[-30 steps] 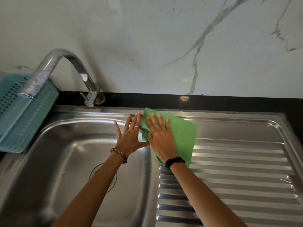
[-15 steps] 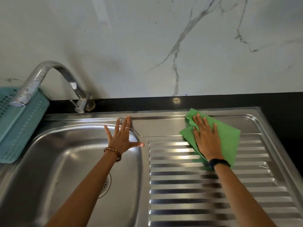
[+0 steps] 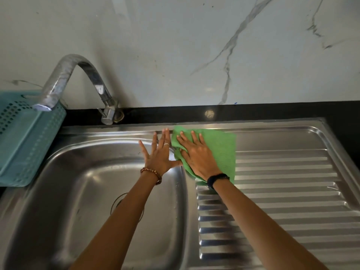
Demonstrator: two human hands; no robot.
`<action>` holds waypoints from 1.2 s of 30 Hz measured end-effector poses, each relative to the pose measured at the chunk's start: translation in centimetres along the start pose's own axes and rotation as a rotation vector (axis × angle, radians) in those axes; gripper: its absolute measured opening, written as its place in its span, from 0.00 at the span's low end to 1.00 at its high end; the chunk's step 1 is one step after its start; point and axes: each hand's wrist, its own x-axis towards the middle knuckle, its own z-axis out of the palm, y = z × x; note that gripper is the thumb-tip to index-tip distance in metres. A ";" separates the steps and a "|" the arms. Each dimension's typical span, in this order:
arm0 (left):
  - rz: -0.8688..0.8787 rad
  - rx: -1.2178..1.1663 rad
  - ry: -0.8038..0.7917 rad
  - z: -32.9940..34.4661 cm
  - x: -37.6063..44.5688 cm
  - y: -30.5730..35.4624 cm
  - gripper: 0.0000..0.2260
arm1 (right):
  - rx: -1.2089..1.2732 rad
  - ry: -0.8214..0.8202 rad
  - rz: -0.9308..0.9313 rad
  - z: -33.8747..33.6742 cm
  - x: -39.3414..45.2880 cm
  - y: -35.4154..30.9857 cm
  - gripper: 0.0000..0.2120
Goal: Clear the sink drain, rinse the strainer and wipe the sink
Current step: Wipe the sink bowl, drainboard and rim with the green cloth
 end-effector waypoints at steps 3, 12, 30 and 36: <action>-0.014 0.016 -0.021 -0.3 -0.2 0.3 0.48 | -0.023 -0.003 -0.021 0.0 -0.4 0.1 0.24; 0.008 -0.143 -0.017 -0.5 -1.1 8.0 0.50 | 0.105 0.062 0.062 -2.1 -5.2 10.6 0.23; -0.073 -0.007 -0.267 3.1 -1.5 23.1 0.48 | 0.038 0.030 0.203 -4.2 -10.8 20.0 0.24; -0.144 0.156 -0.302 2.3 -1.4 24.2 0.48 | -0.067 0.044 0.177 -4.9 -10.5 21.5 0.24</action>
